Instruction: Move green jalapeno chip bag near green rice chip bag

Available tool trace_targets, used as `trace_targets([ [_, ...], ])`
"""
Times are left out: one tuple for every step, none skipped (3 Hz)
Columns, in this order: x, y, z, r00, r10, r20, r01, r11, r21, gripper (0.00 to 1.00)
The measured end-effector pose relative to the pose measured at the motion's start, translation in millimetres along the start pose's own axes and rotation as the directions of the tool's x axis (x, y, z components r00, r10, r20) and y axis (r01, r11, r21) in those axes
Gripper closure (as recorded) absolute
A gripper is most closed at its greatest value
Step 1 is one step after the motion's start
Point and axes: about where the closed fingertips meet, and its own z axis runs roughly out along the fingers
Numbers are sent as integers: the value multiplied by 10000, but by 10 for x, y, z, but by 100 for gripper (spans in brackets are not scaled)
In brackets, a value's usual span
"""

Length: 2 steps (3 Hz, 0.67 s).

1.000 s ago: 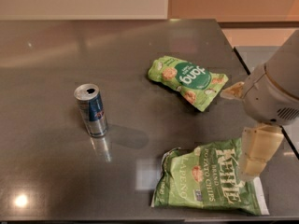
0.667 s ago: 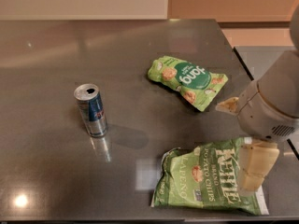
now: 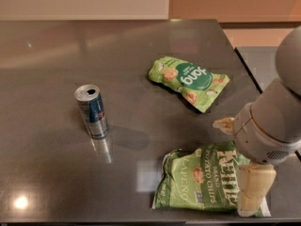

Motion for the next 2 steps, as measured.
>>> trace_targets([
  [40, 24, 79, 9999, -26, -163, 27, 10000, 67, 18],
  [84, -10, 78, 9997, 63, -248, -57, 9997, 221, 42],
])
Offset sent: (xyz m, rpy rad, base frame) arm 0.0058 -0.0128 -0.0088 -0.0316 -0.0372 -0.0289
